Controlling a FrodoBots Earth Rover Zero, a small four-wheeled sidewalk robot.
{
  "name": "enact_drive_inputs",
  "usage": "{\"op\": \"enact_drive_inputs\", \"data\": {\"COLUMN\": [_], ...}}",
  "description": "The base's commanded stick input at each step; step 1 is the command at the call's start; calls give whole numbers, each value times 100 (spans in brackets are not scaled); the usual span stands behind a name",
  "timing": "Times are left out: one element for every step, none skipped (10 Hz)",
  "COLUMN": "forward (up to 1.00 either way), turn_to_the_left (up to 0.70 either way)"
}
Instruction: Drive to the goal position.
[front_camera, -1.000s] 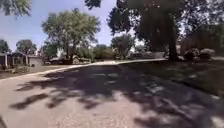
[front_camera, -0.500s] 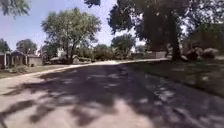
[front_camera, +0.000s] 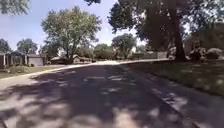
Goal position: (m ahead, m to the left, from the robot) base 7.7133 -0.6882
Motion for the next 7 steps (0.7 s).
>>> {"op": "enact_drive_inputs", "data": {"forward": [70,70,70,70,70,70,70], "turn_to_the_left": [0,0,0,0,0,0,0]}}
